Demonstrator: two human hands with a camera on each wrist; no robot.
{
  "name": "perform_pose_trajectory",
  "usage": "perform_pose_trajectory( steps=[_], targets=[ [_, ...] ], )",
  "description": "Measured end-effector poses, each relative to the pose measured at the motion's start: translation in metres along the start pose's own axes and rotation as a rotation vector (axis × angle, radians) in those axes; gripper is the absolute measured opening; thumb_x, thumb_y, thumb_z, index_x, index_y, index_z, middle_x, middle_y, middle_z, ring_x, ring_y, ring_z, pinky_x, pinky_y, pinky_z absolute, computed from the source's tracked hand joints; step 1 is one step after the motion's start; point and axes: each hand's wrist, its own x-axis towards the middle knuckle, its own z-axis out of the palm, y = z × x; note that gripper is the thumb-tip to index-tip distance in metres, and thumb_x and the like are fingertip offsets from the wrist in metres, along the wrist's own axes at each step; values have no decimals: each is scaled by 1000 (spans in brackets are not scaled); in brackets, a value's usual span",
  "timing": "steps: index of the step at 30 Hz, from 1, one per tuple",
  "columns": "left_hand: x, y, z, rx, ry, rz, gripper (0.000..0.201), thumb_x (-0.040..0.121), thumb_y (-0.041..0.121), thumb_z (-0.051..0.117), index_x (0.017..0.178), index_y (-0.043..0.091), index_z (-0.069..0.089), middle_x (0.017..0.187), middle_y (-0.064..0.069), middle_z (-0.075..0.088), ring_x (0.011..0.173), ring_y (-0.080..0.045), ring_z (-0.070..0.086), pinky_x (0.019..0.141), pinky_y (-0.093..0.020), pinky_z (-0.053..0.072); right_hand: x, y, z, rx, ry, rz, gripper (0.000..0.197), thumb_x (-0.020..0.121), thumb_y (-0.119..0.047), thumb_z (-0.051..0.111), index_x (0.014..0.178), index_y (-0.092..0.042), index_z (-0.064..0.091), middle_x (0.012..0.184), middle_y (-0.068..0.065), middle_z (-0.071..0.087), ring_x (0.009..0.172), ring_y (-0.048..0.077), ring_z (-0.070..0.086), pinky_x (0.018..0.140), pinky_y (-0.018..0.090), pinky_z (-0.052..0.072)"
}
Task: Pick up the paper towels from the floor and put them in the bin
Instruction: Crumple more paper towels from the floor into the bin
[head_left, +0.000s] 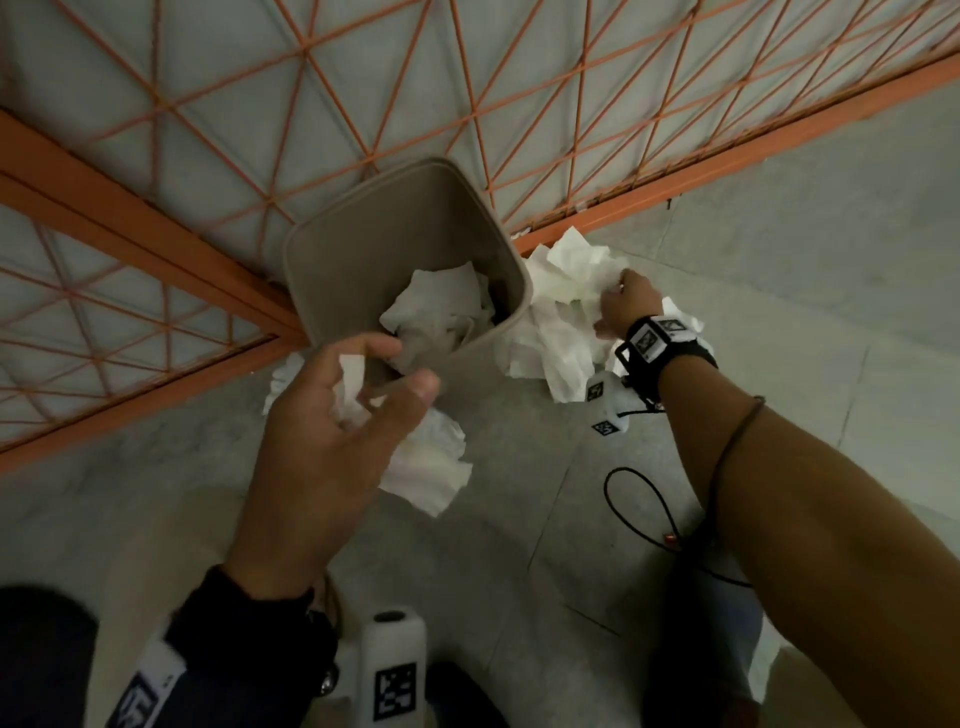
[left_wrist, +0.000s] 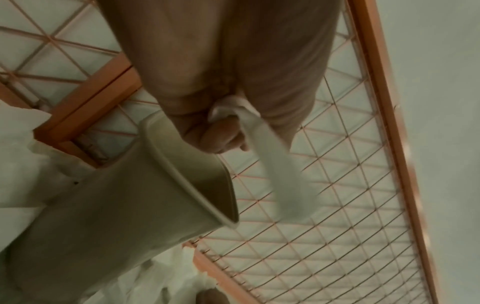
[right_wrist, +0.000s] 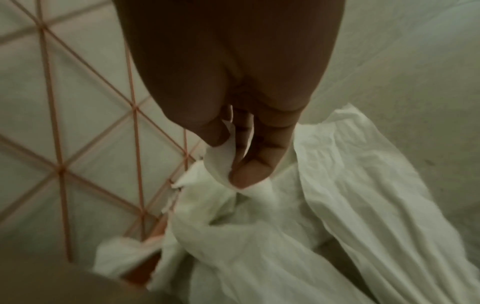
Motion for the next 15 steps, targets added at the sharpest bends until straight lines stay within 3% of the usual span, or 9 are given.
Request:
perform_pose_trajectory(
  steps=[3,5,8,11,13,15],
  targets=[
    [10,7,-8,30,-16,78,23,87,15,69,103,29,61,87,15,62,75,5,59,59,-10,49,-17,-17,-26,278,-32,43,36,98,-12,38,130,1,50,110,21,65,68,21,64,51,26,58],
    [19,9,-13,-4,-24,86,21,94,11,59,102,30,64,89,16,62,78,3,62,56,-15,54,-40,-29,-45,555,-12,95,31,97,-14,40,121,1,54,109,25,63,67,25,64,51,31,59],
    [37,11,-18,-63,-74,75,26,101,14,46,114,27,65,105,10,68,79,-4,69,60,-25,59,-78,-40,-70,883,-3,100,19,91,-22,52,95,-4,57,92,18,59,68,32,64,57,41,61],
    [63,5,-18,-5,-59,69,26,103,23,42,116,25,65,84,-4,68,43,-7,54,38,-20,42,-109,-48,-82,972,-49,26,15,89,-14,57,99,-2,56,98,20,61,76,34,68,68,43,62],
    [81,4,-17,64,19,119,27,101,33,43,96,26,69,70,-5,63,46,-9,51,47,-25,40,-125,-57,-82,988,-59,-35,8,89,4,48,98,3,50,93,23,60,74,33,69,65,39,62],
    [96,4,-14,123,90,165,36,99,41,42,77,26,66,62,2,59,55,-10,53,61,-28,42,-139,-70,-79,938,-54,-110,14,91,10,40,92,-1,48,82,18,58,61,23,64,56,30,59]
  ],
)
